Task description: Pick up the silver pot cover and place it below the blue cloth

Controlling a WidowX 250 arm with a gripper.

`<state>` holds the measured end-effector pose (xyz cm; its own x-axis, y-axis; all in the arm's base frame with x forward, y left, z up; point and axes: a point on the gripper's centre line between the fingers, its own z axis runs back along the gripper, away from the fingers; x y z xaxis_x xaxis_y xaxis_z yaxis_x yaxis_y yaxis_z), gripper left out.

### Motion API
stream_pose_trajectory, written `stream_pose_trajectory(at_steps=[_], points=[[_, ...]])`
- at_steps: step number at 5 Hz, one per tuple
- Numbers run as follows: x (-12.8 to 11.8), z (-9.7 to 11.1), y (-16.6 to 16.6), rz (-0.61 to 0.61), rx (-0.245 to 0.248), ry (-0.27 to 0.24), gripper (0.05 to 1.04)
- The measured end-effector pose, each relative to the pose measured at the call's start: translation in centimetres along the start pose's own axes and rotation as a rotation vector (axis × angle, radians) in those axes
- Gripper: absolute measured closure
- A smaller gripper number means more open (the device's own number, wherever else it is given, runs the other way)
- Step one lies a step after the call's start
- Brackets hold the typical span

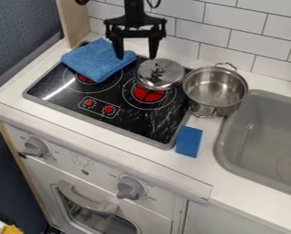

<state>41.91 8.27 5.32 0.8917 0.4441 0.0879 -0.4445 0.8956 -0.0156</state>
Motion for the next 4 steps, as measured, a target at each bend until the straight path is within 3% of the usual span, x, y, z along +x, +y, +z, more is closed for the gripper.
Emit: stream_pose_trajectory(at_steps=[1, 4], points=[[-1.2, -0.6, -1.4, -0.051, 0.005, 0.025, 0.086], [-1.9, -0.7, -3.2, -0.125, 0.004, 0.025, 0.085]])
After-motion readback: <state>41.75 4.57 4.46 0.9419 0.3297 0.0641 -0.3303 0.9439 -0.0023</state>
